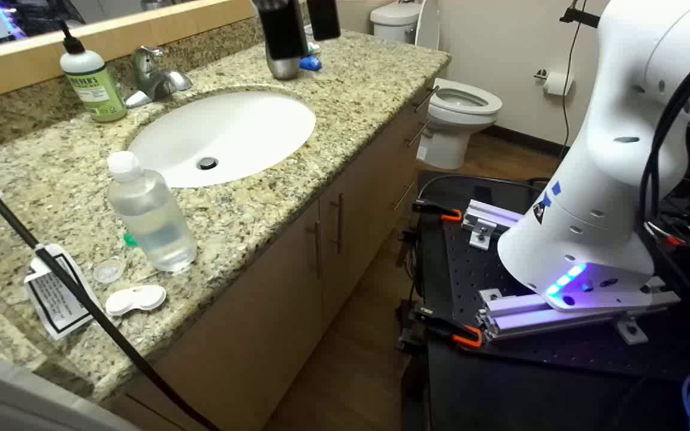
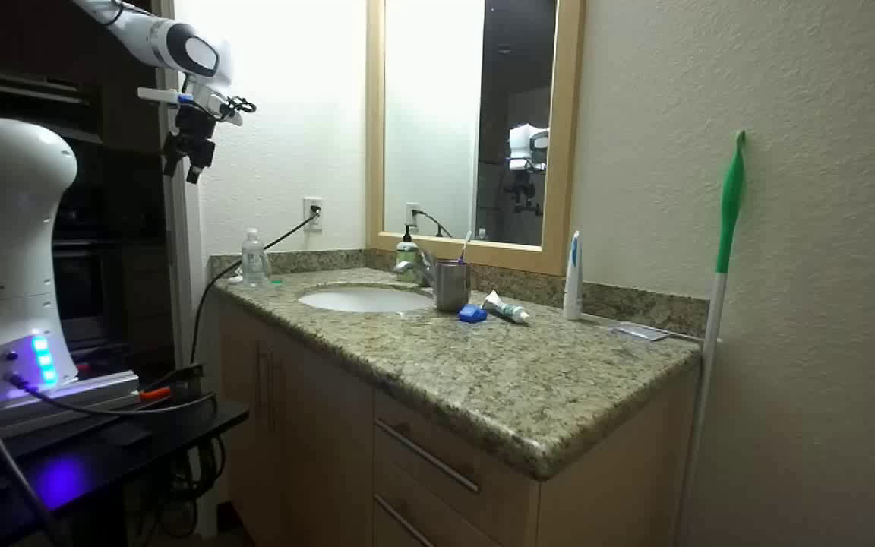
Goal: Move the pump bottle to the right
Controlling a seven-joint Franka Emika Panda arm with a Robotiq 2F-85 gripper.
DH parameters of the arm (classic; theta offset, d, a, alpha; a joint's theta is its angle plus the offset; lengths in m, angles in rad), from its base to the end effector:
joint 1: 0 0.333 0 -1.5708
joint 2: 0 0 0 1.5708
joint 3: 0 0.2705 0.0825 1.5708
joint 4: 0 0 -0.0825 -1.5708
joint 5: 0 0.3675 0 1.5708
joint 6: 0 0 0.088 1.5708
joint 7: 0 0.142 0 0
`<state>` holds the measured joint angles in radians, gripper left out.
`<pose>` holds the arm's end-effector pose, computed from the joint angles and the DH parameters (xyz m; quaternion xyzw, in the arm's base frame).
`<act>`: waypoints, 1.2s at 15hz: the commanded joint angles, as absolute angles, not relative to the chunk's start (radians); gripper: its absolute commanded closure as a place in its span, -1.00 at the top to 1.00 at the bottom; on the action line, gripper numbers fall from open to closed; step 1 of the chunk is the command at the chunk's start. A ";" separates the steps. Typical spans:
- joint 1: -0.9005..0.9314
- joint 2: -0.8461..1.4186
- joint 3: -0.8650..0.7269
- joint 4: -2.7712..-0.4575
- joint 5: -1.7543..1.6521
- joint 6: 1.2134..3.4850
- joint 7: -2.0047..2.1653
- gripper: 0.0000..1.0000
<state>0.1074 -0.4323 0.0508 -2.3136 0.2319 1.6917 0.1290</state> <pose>0.3879 0.0924 0.4259 -0.9902 0.0136 0.1075 0.0882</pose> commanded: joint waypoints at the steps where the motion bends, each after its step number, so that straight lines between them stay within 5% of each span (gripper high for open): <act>1: 0.091 -0.432 0.064 -2.312 0.237 1.688 0.124 1.00; 11: -0.205 -0.555 -0.144 -2.690 0.148 1.782 0.223 1.00; 18: -0.259 -0.474 -0.132 -2.640 0.123 1.797 0.316 1.00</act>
